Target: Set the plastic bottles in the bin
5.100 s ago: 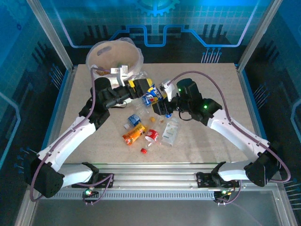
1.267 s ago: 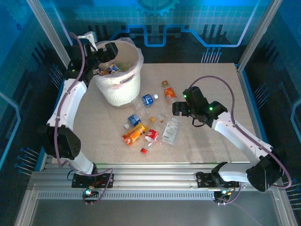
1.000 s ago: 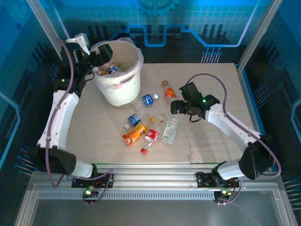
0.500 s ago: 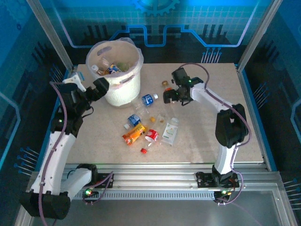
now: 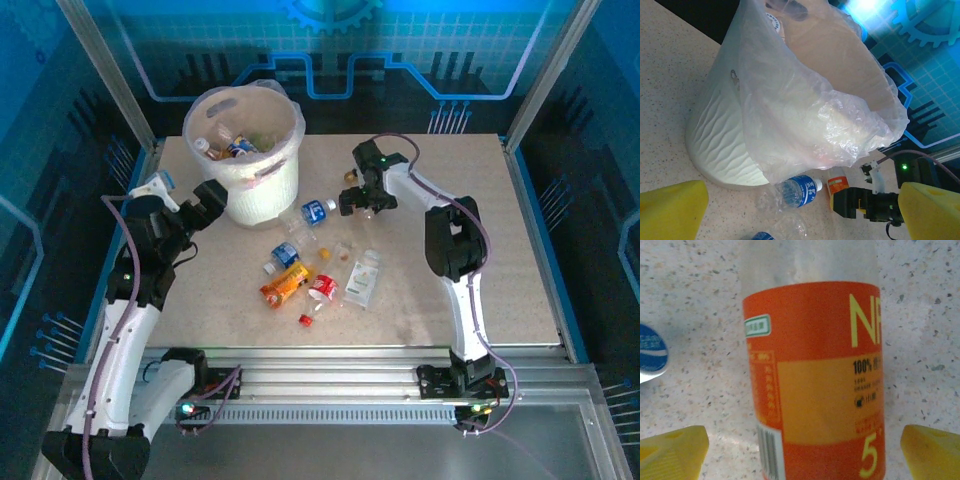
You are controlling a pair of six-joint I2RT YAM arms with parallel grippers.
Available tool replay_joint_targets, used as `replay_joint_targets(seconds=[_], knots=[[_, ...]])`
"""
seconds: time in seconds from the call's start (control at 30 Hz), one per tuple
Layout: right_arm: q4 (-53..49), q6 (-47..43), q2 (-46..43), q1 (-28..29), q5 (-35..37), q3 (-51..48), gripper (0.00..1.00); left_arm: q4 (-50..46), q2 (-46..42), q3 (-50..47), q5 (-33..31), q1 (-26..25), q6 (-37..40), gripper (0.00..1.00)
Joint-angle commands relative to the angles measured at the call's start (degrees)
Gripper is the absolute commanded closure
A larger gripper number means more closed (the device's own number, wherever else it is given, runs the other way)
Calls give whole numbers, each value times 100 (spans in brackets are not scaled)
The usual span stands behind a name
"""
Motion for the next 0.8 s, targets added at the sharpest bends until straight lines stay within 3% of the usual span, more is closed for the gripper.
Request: replay_joint_targets(seconds=[0.0,0.4,0.77], knots=[[-280,-125,314,-111,-132,448,2,-142,-85,-96,-124,31,-7,1],[-417,-300,799,-134,-97,904,17,-93,-64,-114,-98,27,-43,1],[-178,-322,386,-134,-39,384,43,-57,-48,-117,-61,27,-76,1]])
